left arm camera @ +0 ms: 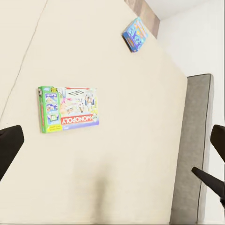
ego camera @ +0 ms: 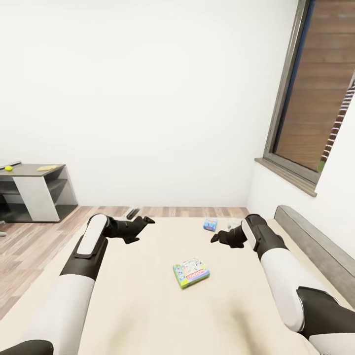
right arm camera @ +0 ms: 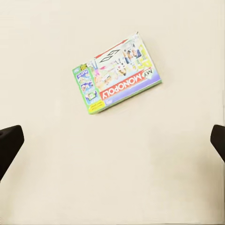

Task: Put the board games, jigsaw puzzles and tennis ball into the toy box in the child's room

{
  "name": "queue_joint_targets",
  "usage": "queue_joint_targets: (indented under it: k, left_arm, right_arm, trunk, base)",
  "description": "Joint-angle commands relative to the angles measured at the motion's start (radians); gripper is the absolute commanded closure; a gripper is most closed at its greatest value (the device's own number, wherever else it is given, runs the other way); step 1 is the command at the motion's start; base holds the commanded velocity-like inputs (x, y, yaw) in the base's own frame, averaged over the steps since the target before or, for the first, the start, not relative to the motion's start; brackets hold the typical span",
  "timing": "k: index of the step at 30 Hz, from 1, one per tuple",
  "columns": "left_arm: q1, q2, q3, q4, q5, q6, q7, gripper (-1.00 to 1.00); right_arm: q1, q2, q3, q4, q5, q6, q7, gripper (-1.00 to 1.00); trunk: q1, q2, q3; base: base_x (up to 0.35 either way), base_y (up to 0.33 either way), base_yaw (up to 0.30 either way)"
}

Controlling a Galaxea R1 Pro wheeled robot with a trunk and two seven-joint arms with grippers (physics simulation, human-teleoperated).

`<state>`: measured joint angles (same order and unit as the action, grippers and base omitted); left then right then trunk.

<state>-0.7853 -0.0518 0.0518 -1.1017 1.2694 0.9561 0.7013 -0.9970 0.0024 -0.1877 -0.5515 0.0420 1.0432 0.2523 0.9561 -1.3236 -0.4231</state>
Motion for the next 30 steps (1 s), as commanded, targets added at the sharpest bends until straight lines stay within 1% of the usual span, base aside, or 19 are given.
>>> queue_joint_targets:
  k: [1,8,18,30]
  left_arm:
    - [-0.001,0.0,0.003,0.002,0.011,0.01,0.005,-1.0]
    - [0.0,0.002,0.002,0.01,0.014,0.032,-0.01,-1.0]
    - [0.0,0.001,0.001,0.012,0.014,0.037,-0.014,-1.0]
    - [0.001,0.006,0.004,0.02,0.015,0.039,-0.015,-1.0]
  right_arm:
    - [-0.002,0.001,-0.013,0.002,0.004,0.004,-0.007,-1.0]
    - [-0.004,0.003,-0.04,-0.001,0.004,0.004,-0.041,-1.0]
    - [-0.005,0.002,-0.051,-0.008,0.003,0.004,-0.049,-1.0]
    - [-0.006,0.001,-0.057,-0.001,0.003,0.004,-0.05,-1.0]
  trunk:
    - [-0.004,0.007,0.002]
    - [-0.031,0.056,0.024]
    - [-0.069,0.126,0.053]
    - [-0.115,0.21,0.075]
  base:
    - [0.0,0.0,0.0]
    - [0.0,0.0,0.0]
    - [0.0,0.0,0.0]
    - [0.0,0.0,0.0]
